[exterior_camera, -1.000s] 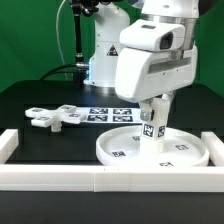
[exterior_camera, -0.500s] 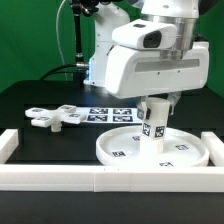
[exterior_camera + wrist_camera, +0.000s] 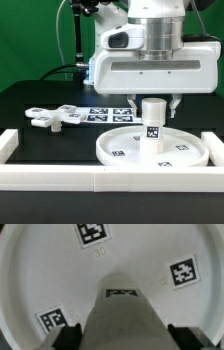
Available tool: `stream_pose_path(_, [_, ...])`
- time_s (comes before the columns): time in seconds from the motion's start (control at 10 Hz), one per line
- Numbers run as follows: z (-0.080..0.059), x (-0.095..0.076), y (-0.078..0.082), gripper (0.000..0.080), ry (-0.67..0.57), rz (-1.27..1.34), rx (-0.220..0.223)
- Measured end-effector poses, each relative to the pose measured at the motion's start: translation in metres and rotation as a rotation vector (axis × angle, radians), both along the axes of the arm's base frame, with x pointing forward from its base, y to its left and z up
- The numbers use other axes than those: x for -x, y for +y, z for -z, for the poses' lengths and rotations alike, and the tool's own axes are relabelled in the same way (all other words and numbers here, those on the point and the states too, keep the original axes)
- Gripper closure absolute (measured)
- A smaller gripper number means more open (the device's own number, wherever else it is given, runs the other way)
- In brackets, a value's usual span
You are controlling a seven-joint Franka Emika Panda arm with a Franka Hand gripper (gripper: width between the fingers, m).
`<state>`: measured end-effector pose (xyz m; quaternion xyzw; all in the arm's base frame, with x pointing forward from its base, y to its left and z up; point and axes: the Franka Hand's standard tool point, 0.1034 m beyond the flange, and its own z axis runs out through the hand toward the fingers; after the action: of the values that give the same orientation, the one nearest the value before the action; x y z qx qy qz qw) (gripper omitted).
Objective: Assemble round table
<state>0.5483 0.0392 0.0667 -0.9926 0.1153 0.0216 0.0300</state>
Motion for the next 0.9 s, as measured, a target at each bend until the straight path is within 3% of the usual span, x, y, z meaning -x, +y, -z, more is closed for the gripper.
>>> stream_pose_path(0.5, [0.0000, -0.0001, 0.0007, 0.0393, 0.018, 0.279, 0.004])
stream_pose_path(0.9, [0.0005, -0.0002, 0.0000, 0.0392, 0.065, 0.740, -0.057])
